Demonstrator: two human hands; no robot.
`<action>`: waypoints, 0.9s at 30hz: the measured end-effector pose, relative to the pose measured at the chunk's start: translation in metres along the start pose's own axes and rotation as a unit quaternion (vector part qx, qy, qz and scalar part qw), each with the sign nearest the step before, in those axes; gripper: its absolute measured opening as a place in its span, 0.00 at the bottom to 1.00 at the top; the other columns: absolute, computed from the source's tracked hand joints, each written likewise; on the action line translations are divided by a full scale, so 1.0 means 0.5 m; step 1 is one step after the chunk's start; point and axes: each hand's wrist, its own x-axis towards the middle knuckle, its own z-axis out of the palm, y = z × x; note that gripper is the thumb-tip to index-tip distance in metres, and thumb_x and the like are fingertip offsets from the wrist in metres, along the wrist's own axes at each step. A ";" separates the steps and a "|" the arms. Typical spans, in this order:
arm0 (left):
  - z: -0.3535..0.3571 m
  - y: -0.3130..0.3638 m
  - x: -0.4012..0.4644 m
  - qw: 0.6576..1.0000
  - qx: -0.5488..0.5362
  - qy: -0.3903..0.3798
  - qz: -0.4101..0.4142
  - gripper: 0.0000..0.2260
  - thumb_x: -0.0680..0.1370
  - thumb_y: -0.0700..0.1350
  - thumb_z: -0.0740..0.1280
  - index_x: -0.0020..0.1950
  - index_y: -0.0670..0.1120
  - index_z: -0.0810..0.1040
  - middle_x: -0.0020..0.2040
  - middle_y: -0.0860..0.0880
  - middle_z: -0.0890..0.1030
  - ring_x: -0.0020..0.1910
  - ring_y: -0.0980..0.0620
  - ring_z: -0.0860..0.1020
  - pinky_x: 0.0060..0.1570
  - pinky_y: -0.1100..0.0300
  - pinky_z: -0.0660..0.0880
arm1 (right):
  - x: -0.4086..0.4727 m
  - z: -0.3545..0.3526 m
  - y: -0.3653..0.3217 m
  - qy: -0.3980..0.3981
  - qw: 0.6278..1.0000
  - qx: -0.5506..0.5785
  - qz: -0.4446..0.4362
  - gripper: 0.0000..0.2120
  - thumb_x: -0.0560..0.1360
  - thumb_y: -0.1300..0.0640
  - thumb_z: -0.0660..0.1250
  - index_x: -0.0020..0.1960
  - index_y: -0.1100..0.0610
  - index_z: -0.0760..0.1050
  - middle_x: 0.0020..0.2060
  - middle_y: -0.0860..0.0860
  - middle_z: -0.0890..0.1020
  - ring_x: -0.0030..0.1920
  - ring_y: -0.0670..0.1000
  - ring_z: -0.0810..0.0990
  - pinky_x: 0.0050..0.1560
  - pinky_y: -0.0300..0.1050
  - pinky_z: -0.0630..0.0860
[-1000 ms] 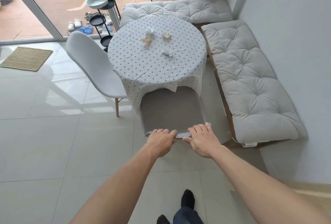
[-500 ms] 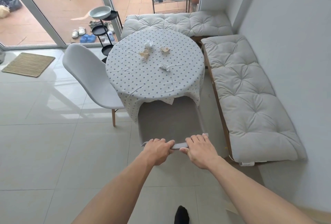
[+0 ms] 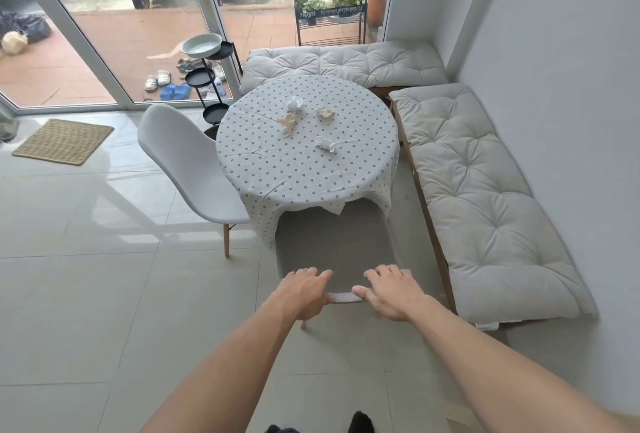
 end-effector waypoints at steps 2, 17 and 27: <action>-0.025 -0.040 -0.008 1.000 -0.003 0.021 -0.004 0.21 0.84 0.57 0.58 0.74 0.47 0.66 0.66 0.42 0.75 0.64 0.39 0.74 0.61 0.44 0.73 | 0.012 -0.023 -0.029 0.009 1.000 0.009 0.006 0.33 0.80 0.29 0.47 0.70 0.51 0.70 0.69 0.55 0.74 0.70 0.60 0.69 0.69 0.60 0.67; -0.220 -0.476 -0.048 0.997 0.007 0.083 0.005 0.22 0.84 0.54 0.57 0.75 0.45 0.66 0.70 0.40 0.74 0.69 0.39 0.71 0.67 0.41 0.70 | 0.201 -0.236 -0.361 0.065 0.997 0.009 0.049 0.31 0.82 0.33 0.49 0.73 0.53 0.69 0.71 0.57 0.72 0.72 0.60 0.68 0.70 0.62 0.67; -0.375 -0.665 0.011 0.995 0.031 0.096 -0.006 0.24 0.84 0.56 0.56 0.78 0.47 0.62 0.73 0.43 0.71 0.71 0.41 0.68 0.68 0.43 0.69 | 0.345 -0.357 -0.467 0.106 0.992 0.025 0.063 0.30 0.82 0.34 0.49 0.75 0.53 0.67 0.74 0.57 0.69 0.73 0.60 0.66 0.71 0.61 0.67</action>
